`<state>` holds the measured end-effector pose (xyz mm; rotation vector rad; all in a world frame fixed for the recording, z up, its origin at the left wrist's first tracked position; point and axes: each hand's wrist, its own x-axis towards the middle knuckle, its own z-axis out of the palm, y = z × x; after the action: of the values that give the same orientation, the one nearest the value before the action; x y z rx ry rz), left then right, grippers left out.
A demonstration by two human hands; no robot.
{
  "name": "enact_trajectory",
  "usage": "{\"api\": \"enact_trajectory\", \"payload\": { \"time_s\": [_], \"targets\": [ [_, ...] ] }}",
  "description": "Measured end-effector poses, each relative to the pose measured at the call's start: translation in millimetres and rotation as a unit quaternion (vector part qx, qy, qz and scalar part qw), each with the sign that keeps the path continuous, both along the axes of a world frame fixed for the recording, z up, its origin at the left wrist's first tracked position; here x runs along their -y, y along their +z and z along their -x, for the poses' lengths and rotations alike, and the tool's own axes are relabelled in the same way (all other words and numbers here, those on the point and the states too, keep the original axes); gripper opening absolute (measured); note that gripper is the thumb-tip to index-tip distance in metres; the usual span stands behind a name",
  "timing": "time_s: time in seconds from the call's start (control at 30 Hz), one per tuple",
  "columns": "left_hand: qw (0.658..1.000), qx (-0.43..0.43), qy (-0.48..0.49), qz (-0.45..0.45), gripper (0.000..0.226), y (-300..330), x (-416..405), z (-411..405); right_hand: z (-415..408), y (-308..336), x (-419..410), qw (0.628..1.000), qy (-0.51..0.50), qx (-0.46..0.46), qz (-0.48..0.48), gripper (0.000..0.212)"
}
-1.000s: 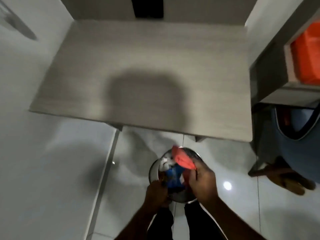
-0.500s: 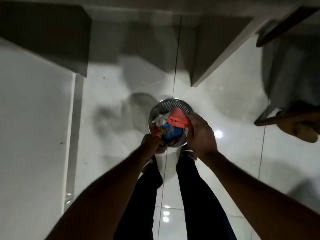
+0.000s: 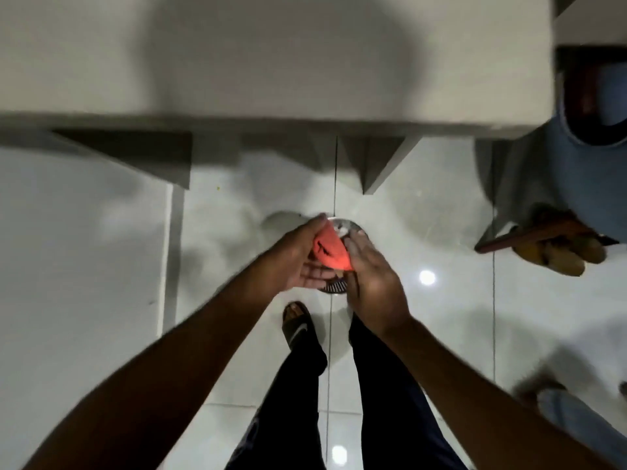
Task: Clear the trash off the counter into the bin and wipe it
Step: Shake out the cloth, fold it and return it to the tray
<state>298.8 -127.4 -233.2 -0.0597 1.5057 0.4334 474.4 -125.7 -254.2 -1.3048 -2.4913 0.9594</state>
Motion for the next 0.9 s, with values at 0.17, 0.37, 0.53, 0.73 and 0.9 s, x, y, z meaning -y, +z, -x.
{"api": "enact_trajectory", "payload": {
  "time_s": [0.17, 0.37, 0.53, 0.73, 0.9],
  "targets": [
    [0.957, -0.12, -0.129, -0.23, 0.033, 165.7, -14.5, 3.4, -3.1, 140.9, 21.4, 0.997, -0.055, -0.027, -0.05, 0.068],
    [0.749, -0.228, -0.46, -0.419, 0.018, 335.3, -50.7, -12.3, -25.0, 240.6, 18.8, 0.973, -0.17, -0.137, 0.074, 0.132],
    [0.691, -0.114, -0.562, -0.44, 0.013, 423.2, -106.5, -29.0, -39.7, 310.5, -63.3, 0.921, -0.189, -0.305, 0.149, 0.142],
    [0.708, -0.153, -0.481, -0.494, 0.008, 459.3, -232.6, -48.6, -81.4, 341.9, -172.0, 0.803, -0.178, -0.488, 0.293, 0.074],
    [0.7, -0.355, -0.371, -0.497, 0.028, 409.7, -365.8, -86.8, -111.2, 311.8, -273.9, 0.758, -0.335, -0.493, 0.265, 0.053]
  ]
}}
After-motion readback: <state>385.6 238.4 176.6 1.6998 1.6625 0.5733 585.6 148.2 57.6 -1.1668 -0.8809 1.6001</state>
